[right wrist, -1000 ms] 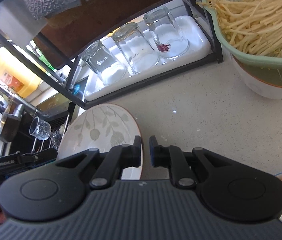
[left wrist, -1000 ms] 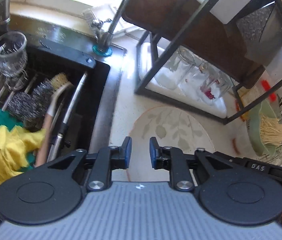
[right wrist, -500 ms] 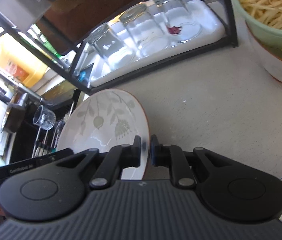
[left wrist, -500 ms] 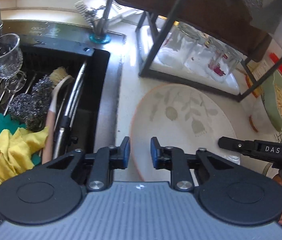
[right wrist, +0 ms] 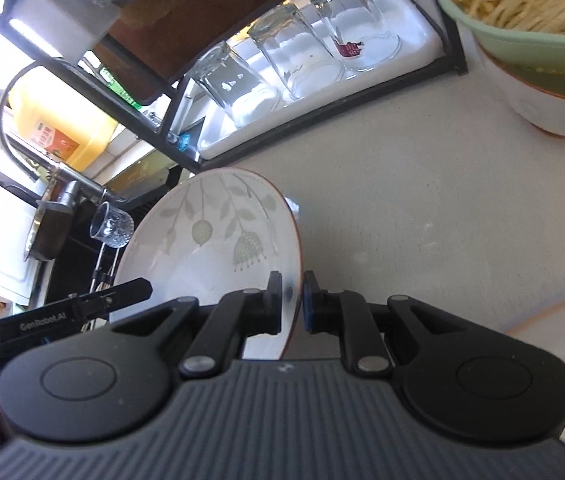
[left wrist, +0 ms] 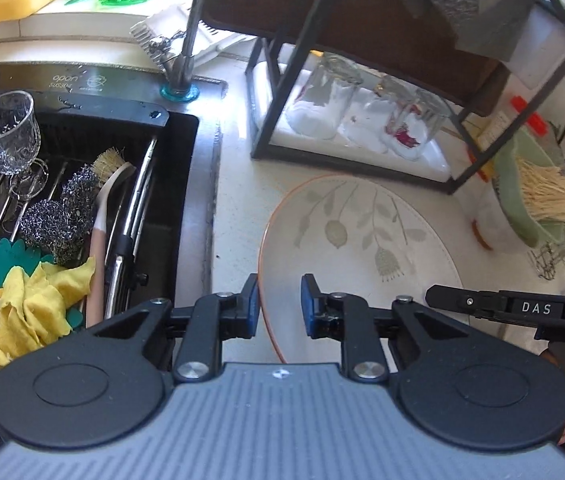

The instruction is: Organize plates and bowls

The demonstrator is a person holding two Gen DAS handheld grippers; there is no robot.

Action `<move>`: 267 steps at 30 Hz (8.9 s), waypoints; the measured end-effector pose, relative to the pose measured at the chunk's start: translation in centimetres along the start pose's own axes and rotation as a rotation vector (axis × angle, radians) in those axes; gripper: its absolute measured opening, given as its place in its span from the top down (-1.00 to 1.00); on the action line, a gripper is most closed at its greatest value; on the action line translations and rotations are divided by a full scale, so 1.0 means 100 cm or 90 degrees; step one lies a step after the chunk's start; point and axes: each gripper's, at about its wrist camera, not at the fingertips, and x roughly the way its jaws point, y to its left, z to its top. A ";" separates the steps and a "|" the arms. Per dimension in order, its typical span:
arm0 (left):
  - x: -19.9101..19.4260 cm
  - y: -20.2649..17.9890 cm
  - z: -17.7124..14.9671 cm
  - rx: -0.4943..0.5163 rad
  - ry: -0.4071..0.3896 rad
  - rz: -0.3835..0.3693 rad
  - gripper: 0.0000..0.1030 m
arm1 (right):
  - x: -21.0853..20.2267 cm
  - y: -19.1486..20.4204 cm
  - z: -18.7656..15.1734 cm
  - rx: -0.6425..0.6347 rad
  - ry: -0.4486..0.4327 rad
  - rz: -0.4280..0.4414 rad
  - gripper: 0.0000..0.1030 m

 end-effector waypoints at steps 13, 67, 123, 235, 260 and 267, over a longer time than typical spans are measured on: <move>-0.053 -0.018 -0.011 0.004 0.010 -0.075 0.53 | -0.074 0.015 -0.037 0.013 -0.032 -0.017 0.72; -0.023 -0.160 -0.044 0.071 0.119 -0.057 0.53 | -0.138 -0.093 -0.085 0.085 -0.040 -0.043 0.57; -0.076 -0.298 -0.058 0.087 -0.015 -0.026 0.53 | -0.277 -0.081 -0.046 -0.113 -0.208 -0.129 0.53; 0.124 -0.506 -0.092 0.255 0.267 -0.114 0.48 | -0.314 -0.281 -0.052 0.204 -0.090 -0.242 0.31; 0.130 -0.468 -0.081 0.197 0.250 -0.115 0.85 | -0.291 -0.269 -0.038 0.161 -0.081 -0.228 0.54; 0.117 -0.444 -0.073 0.164 0.238 -0.130 0.85 | -0.276 -0.256 -0.030 0.142 -0.059 -0.225 0.52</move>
